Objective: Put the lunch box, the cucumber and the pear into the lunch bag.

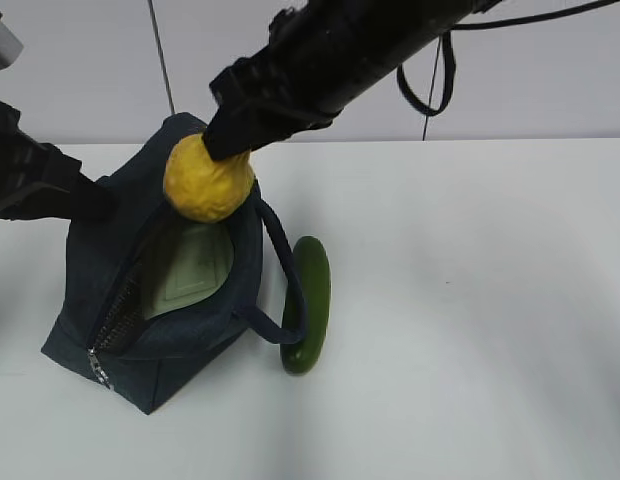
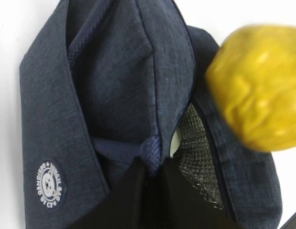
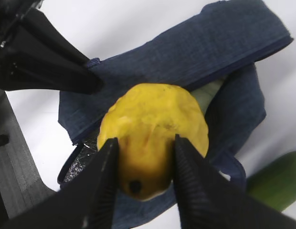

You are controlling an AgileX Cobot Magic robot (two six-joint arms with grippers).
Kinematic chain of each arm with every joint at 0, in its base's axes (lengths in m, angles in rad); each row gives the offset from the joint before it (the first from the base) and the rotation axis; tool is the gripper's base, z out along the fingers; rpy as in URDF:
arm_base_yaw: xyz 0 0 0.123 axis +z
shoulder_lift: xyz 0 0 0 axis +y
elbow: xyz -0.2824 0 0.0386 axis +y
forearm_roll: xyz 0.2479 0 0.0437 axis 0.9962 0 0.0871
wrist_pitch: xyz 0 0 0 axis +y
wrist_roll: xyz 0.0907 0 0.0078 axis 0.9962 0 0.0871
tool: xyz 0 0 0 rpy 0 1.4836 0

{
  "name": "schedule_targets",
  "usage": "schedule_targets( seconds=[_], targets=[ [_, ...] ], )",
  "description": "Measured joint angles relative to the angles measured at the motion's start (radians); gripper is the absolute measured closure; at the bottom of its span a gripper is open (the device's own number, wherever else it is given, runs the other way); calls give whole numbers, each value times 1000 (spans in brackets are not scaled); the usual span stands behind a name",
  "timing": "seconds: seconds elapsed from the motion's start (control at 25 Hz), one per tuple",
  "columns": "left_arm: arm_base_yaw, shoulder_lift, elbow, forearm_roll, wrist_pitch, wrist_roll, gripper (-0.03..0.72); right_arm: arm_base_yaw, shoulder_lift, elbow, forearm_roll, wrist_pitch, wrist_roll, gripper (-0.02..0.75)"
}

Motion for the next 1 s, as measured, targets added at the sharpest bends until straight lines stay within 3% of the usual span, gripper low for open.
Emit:
schedule_targets(
  seconds=[0.32,0.6,0.76,0.88,1.0],
  targets=[
    [0,-1,-1,-3,13,-1,678,7,93,0,2,-53,-25,442],
    [1,-1,-1,-26,52,-2,678,7,128,-1,24,-158,-45,270],
    [1,-1,-1,-28,52,-3,678,7,119,-13,20,-158,-46,237],
    [1,-1,-1,-14,48,-3,678,7,81,-13,-62,-142,16,232],
    [1,-1,-1,17,41,-4,678,7,33,-19,-236,-105,171,232]
  ],
)
